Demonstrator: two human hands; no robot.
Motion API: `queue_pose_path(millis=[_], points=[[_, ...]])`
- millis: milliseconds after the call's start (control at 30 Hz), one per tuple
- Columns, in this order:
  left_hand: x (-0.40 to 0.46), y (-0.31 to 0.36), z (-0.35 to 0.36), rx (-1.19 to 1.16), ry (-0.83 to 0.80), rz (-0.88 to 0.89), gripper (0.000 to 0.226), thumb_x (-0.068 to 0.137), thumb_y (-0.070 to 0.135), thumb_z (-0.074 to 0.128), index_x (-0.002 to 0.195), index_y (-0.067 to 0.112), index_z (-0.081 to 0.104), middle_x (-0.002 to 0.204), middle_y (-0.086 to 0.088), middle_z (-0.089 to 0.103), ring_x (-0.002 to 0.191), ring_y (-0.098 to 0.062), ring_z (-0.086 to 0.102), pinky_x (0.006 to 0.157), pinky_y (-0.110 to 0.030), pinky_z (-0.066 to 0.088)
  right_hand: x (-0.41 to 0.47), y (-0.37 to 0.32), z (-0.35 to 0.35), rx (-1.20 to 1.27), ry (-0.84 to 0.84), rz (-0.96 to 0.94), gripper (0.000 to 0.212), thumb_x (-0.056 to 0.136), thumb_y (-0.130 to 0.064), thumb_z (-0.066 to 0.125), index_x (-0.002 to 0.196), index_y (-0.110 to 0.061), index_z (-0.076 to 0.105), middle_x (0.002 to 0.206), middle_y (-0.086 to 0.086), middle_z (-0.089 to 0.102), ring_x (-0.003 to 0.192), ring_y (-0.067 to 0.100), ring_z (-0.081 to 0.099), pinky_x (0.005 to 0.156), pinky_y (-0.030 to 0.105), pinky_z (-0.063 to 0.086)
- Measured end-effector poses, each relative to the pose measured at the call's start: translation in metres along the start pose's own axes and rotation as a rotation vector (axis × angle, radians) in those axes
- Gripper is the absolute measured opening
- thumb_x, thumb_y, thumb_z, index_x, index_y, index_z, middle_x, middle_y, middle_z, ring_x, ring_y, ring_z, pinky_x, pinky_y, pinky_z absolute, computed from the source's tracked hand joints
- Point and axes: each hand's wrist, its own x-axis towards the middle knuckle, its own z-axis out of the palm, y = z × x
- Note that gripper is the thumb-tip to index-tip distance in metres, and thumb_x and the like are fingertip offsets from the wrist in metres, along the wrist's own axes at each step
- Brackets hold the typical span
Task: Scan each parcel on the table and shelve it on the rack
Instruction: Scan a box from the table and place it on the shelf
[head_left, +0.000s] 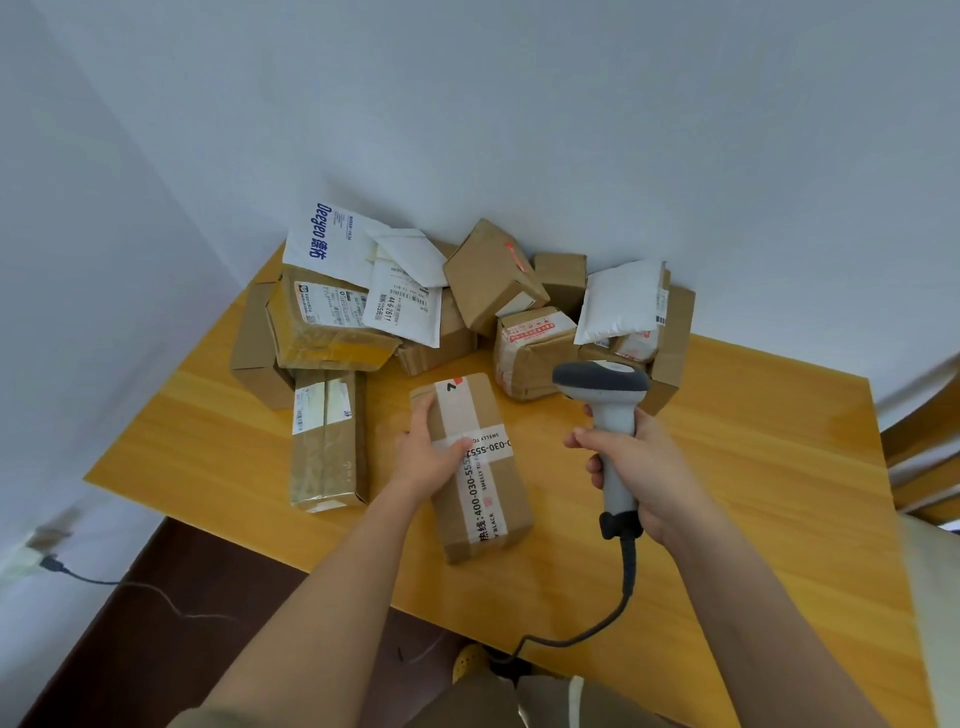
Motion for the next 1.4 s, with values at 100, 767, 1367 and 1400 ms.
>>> queue_pose_path(millis=[100,767,1367,1400], points=[[0.000,0.009,0.011,0.078,-0.088,-0.100,0.122,0.070,0.050,0.084,0.154,0.042,-0.005,0.149,-0.014,0.021,0.131,-0.033,0.039,0.104,-0.048,0.041,0.001,0.001,0.000,0.000,-0.001,0.005,0.026,0.092,-0.006,0.064,0.115,-0.015,0.056,0.086,0.005,0.071,0.057,0.010,0.052,0.054,0.024,0.048],[-0.003,0.033,0.036,0.297,0.016,-0.418,0.142,0.059,0.081,0.070,0.144,0.039,-0.036,0.151,-0.012,-0.044,0.146,-0.051,-0.003,0.115,-0.065,0.019,0.002,0.004,-0.019,0.029,-0.013,0.008,0.028,0.092,-0.005,0.063,0.117,-0.014,0.056,0.089,0.008,0.071,0.059,0.012,0.052,0.055,0.025,0.047],[-0.018,-0.015,0.020,-0.402,-0.089,-0.471,0.071,0.090,0.010,0.060,0.149,0.025,0.024,0.128,-0.006,0.057,0.113,-0.029,0.054,0.101,-0.052,0.042,0.003,0.008,-0.029,-0.015,-0.059,0.031,0.021,0.093,-0.007,0.063,0.110,-0.017,0.057,0.088,0.007,0.071,0.060,0.013,0.052,0.054,0.025,0.047],[-0.017,-0.017,0.020,-0.388,-0.058,-0.462,0.083,0.089,0.008,0.065,0.152,0.028,0.016,0.128,-0.004,0.057,0.109,-0.027,0.055,0.098,-0.052,0.043,0.003,0.008,-0.029,-0.031,-0.070,0.035,0.020,0.093,-0.010,0.063,0.110,-0.018,0.057,0.089,0.006,0.071,0.061,0.013,0.052,0.055,0.025,0.047]])
